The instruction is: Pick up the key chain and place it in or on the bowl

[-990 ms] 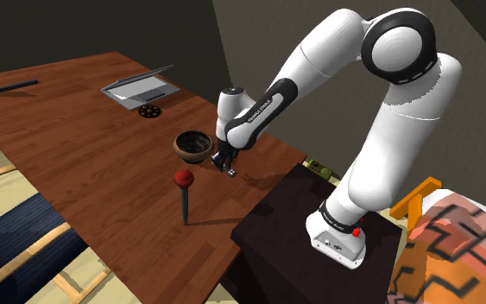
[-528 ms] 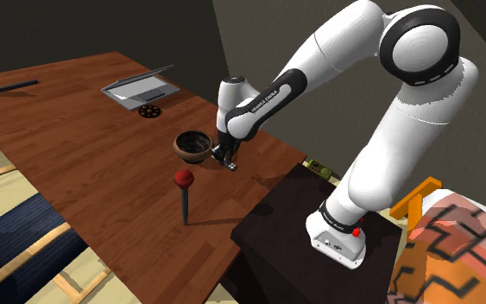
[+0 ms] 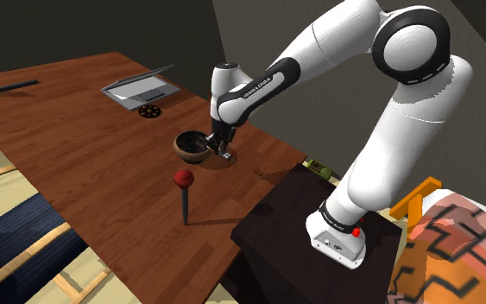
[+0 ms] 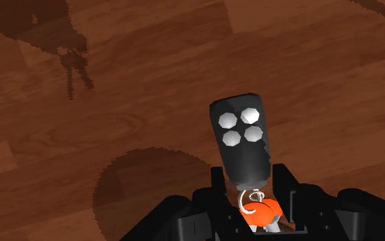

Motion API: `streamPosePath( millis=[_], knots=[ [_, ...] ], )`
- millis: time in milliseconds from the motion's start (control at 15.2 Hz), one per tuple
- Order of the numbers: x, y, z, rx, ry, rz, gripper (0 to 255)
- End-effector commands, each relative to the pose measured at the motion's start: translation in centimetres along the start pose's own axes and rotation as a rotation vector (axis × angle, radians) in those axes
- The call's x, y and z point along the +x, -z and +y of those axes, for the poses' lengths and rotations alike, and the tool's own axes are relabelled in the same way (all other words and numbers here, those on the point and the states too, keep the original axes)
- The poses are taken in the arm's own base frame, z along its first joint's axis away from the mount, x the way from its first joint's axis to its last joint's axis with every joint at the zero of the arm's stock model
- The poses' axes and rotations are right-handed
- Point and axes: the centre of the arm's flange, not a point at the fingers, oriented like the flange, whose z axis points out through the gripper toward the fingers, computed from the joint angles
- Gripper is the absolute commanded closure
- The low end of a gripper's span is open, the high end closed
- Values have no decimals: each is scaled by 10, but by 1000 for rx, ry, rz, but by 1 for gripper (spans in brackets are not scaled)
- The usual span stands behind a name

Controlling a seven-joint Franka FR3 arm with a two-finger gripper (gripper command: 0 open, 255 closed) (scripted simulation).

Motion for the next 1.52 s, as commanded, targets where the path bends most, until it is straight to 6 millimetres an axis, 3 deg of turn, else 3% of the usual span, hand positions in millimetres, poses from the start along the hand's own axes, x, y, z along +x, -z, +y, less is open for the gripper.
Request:
streamPosePath(
  millis=[0,726,1452],
  knots=[
    [25,3,0,0,0,0,255],
    [164,13,-2,0,0,0,255],
    [167,-45,-2,0,0,0,255]
  ],
)
